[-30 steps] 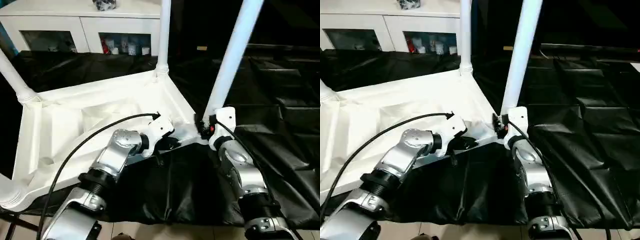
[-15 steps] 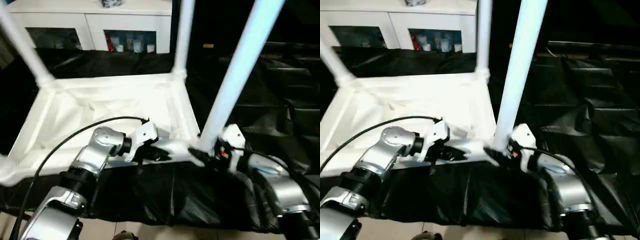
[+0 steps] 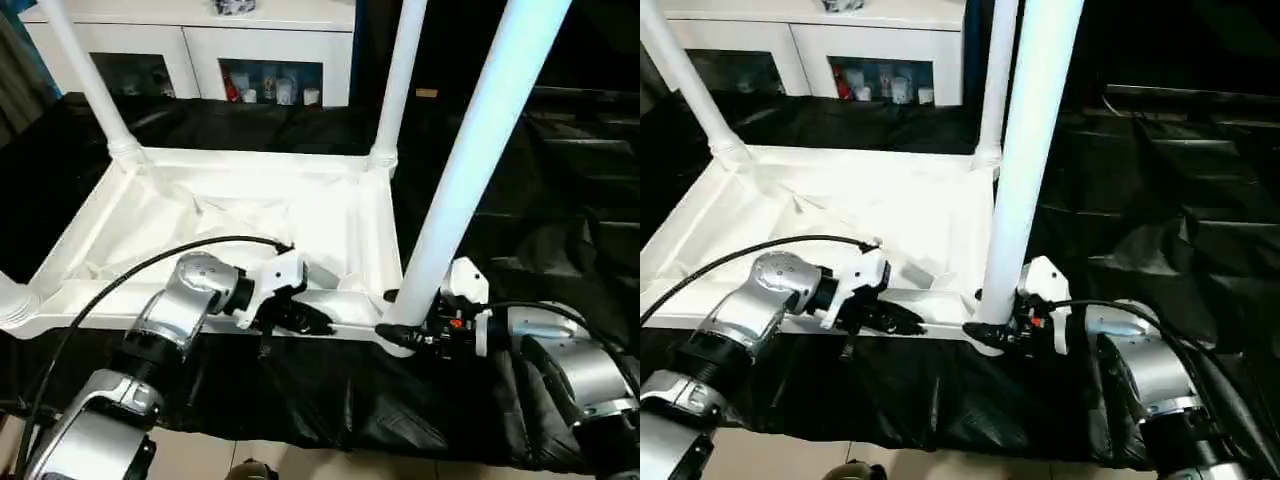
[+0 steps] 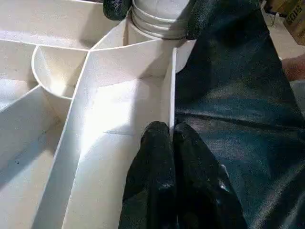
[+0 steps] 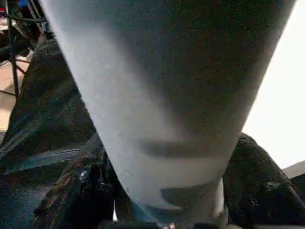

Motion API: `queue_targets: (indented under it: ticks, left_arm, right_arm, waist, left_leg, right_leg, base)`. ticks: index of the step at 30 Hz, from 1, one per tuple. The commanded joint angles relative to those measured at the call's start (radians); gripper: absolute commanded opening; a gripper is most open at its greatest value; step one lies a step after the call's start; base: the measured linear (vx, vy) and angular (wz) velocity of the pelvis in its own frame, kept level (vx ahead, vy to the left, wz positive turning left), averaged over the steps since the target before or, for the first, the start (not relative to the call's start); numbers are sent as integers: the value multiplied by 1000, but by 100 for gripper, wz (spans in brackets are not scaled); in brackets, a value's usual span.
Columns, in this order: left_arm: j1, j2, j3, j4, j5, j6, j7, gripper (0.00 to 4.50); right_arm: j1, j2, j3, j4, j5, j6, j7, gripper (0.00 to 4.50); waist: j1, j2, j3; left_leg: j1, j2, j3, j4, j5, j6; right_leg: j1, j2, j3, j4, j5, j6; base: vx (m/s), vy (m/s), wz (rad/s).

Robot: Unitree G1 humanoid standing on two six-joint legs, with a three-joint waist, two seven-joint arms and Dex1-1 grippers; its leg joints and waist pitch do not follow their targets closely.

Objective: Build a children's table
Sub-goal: Rotate leg to tighten

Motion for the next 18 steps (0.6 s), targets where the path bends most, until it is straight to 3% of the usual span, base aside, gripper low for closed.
queue_targets:
  ticks: [1,6,9,10,12,15,16,18]
  left_arm:
    - [-33,-23,2,7,0,2,35,0]
    - [-17,-24,0,-10,-3,24,54,0]
    - [-3,-46,4,-33,-3,63,103,0]
    - [4,-60,4,-45,0,81,128,0]
    - [16,-96,3,-64,7,111,184,0]
    - [20,-128,6,-72,9,134,228,0]
    - [20,-184,11,-65,26,155,322,0]
    - [20,-205,11,-62,36,160,362,0]
  right_arm:
    - [16,29,125,-61,19,26,96,256]
    - [49,68,84,-66,33,36,9,256]
    - [44,143,12,-16,-12,13,-197,256]
    - [40,172,-13,6,-35,9,-282,256]
    - [30,223,-48,47,-70,10,-423,255]
    - [19,263,-76,78,-82,18,-517,254]
    - [-9,328,-117,140,-97,17,-672,254]
    - [-22,352,-130,165,-106,13,-730,254]
  waist:
    - [2,-17,-55]
    - [3,-9,-54]
    - [-3,0,-52]
    - [-12,-2,-50]
    - [-22,-7,-48]
    - [-28,-5,-48]
    - [-30,-15,-47]
    - [-28,-12,-48]
  left_leg:
    - [5,40,-5,-54,-147,103]
    - [7,40,-6,-55,-162,91]
    - [7,40,-8,-61,-193,64]
    - [5,37,-12,-67,-224,37]
    - [9,39,-12,-71,-250,15]
    - [8,37,-11,-69,-242,18]
    - [7,35,-8,-68,-228,28]
    - [5,32,-11,-68,-220,25]
  right_leg:
    - [43,-59,42,-63,-94,-254]
    - [42,-58,43,-64,-92,-253]
    - [39,-59,43,-67,-128,-252]
    - [42,-60,42,-72,-180,-241]
    - [38,-61,44,-78,-225,-227]
    - [38,-59,45,-79,-217,-222]
    - [35,-58,47,-80,-210,-218]
    - [39,-60,44,-83,-246,-203]
  base:
    - [0,0,0]
    - [0,0,0]
    - [0,0,0]
    - [0,0,0]
    - [0,0,0]
    - [0,0,0]
    - [0,0,0]
    - [0,0,0]
